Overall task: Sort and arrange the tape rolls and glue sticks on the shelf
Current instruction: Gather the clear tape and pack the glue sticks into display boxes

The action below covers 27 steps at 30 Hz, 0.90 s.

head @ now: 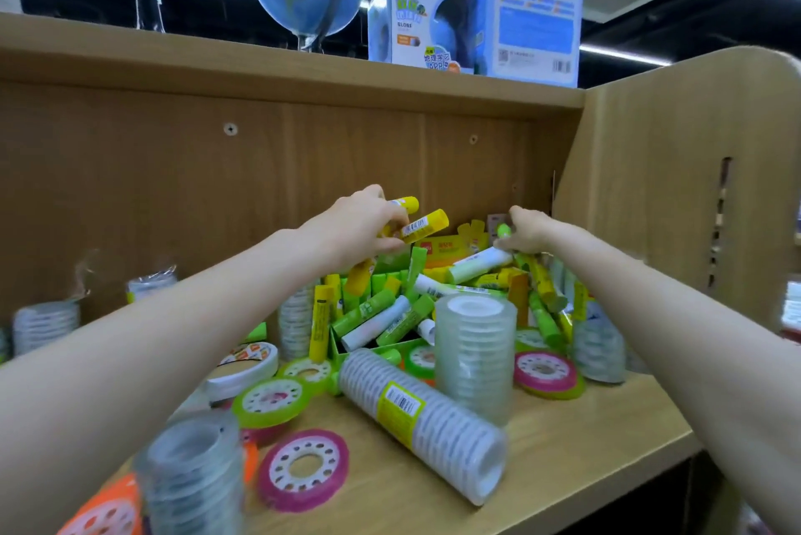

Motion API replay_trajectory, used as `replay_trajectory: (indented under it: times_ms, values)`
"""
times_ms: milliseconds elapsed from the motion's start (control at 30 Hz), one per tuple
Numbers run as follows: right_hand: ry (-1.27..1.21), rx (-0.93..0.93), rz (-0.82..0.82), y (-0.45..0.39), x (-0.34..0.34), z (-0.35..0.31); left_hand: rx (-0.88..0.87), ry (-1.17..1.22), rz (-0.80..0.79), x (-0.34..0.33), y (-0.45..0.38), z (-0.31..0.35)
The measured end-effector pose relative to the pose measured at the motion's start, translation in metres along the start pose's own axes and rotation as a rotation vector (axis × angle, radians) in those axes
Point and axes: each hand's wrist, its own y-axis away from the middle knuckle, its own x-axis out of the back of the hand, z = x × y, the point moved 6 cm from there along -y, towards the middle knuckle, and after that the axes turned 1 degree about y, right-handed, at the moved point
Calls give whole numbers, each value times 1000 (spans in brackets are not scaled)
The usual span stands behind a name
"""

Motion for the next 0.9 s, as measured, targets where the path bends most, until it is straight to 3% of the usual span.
replay_trajectory:
  times_ms: [167,500,700,900]
  values:
    - [118,104,35,3,9,-11,5,-3,-23,-2,6,-2]
    - [128,304,-51,66,46,-26,9,16,-1,3,26,5]
    - [-118,478,36,118,64,-41,36,33,1,5,36,11]
    - [-456,641,-156,145,43,-96,110,296,17,3,41,-2]
